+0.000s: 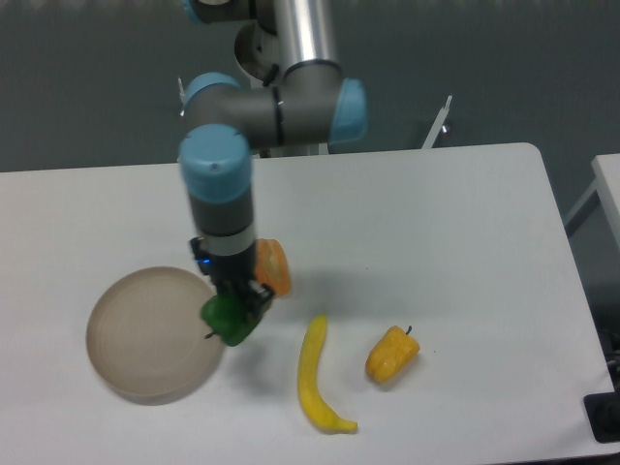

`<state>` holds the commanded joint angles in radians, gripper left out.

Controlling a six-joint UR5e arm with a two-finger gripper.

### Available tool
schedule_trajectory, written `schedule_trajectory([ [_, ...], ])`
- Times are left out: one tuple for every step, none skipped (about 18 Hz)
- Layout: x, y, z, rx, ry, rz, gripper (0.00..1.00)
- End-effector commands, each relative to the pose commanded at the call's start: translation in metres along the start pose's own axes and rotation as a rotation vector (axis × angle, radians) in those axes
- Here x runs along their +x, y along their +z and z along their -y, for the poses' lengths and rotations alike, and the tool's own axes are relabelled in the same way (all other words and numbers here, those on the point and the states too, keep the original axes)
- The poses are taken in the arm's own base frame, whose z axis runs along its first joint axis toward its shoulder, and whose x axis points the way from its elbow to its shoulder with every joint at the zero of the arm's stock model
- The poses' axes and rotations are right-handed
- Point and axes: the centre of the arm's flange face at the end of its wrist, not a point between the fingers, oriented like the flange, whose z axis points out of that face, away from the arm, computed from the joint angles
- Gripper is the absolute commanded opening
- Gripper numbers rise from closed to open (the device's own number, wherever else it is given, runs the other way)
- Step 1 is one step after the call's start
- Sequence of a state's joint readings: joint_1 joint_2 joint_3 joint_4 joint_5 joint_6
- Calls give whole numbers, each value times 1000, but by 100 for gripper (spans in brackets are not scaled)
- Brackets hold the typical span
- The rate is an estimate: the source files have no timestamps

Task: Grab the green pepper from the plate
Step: 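Lift the grasped green pepper up off the plate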

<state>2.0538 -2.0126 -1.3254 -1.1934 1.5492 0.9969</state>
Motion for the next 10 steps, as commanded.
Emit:
schedule_trajectory([
  [-6,-5,-8,-5,3,11,52],
  [-12,-12,-16,-8,11,23,52],
  [-18,-15,-24,-11,21,24,52],
  [-24,-16,-34,-18,27,19,52],
  [-29,-20,-41,-20,38,20,52],
  [-31,-22,-43,-24,46,15,52],
  [-32,-23,-43,-23,47,16,52],
  [-33,-23,-43,-24,47,15,52],
  [-33,-23,-43,-24,47,15,52],
  [-32,-21,-44,-25,47,12,52],
])
